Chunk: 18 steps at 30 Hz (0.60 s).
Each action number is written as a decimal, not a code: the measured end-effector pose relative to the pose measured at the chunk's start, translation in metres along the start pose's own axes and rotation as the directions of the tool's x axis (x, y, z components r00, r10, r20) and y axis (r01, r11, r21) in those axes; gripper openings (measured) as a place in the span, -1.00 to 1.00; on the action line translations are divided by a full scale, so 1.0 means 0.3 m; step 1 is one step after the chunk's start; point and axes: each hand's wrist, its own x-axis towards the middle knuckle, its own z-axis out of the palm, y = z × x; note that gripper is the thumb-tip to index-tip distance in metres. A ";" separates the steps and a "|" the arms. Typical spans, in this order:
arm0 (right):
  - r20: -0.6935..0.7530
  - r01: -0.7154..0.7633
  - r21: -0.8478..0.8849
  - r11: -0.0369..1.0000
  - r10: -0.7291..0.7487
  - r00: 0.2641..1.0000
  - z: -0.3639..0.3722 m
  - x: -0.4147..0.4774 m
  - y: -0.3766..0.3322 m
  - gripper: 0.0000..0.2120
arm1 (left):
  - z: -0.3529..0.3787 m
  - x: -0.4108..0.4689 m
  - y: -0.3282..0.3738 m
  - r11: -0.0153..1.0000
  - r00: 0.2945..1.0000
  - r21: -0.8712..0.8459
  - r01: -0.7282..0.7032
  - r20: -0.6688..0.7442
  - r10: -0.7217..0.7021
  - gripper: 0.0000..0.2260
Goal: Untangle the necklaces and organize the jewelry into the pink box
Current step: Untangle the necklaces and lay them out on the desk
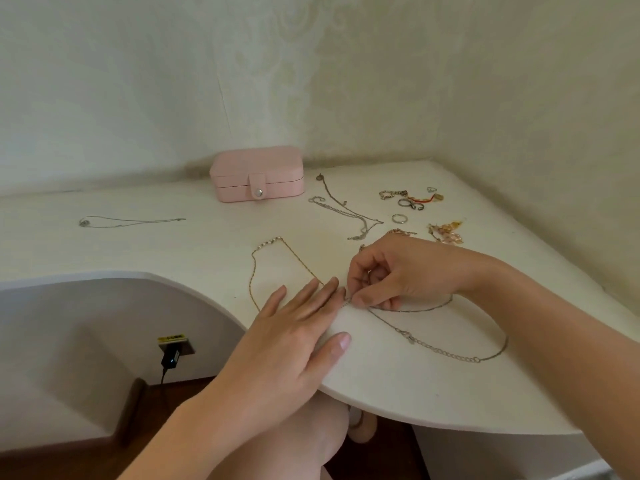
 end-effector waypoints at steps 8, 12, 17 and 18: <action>0.046 0.031 0.176 0.984 -0.039 0.998 0.008 0.015 0.015 -0.96 | -0.010 0.061 0.032 0.832 0.915 -0.542 0.121 -0.264 -0.305 -0.85; 0.075 0.032 0.276 0.961 -0.054 0.996 0.007 0.020 0.023 -0.92 | -0.007 0.088 0.036 0.756 0.875 -0.639 0.143 -0.276 -0.399 -0.90; 0.082 0.043 0.304 0.952 -0.071 0.994 0.008 0.028 0.030 -0.91 | -0.021 0.083 0.037 0.723 0.876 -0.684 0.094 -0.289 -0.387 -0.89; 0.081 0.044 0.310 0.950 -0.072 0.994 0.009 0.029 0.032 -0.90 | -0.026 0.082 0.034 0.707 0.876 -0.702 0.086 -0.284 -0.389 -0.88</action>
